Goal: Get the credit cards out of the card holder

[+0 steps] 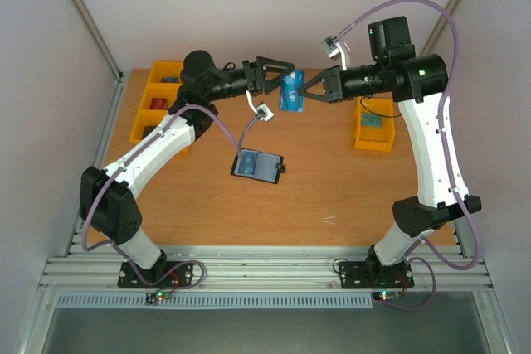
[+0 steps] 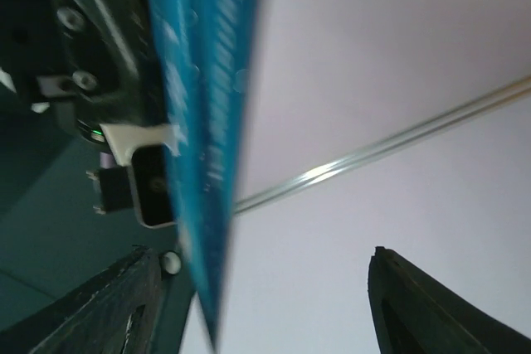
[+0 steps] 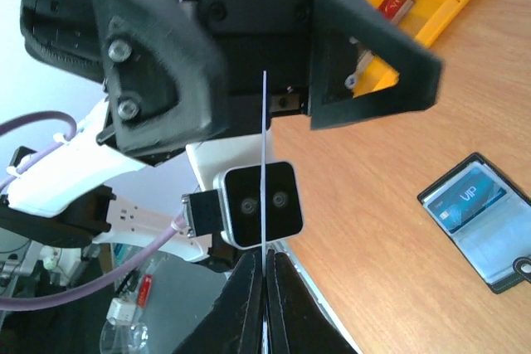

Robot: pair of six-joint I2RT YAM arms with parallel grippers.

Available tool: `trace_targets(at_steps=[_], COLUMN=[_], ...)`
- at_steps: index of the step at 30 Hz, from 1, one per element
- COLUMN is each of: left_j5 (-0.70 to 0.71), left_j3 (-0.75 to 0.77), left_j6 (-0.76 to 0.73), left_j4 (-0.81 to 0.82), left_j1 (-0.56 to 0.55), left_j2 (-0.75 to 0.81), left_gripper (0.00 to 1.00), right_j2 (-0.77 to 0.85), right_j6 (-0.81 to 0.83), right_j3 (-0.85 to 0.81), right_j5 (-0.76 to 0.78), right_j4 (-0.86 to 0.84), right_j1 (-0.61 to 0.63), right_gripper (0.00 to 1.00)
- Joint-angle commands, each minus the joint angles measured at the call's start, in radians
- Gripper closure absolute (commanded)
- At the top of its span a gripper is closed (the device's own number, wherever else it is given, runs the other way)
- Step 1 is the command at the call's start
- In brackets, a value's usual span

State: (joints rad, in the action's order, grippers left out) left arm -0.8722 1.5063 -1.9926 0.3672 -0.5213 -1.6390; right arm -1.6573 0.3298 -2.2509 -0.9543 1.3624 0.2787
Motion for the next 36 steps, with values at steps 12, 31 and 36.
trace_targets(at_steps=[12,31,36], left_j5=[-0.101,0.208,0.631], left_j3=[-0.136,-0.146,0.081], left_j6=[0.065,0.066,0.124], left_j4=[0.281,0.119,-0.422], left_j1=[0.005,0.004,0.005], left_j2=[0.086,0.097,0.066], left_gripper=[0.41,1.0,1.0], right_j2=[-0.148,-0.107,-0.044], right_j6=[0.019,-0.02,-0.042], right_j3=[-0.257,-0.242,-0.144], right_j5=[-0.027,0.299,0.566], right_j4=[0.13,0.109,0.067], right_j1=[-0.025,-0.04,-0.046], right_gripper=[0.99,0.2,0.02])
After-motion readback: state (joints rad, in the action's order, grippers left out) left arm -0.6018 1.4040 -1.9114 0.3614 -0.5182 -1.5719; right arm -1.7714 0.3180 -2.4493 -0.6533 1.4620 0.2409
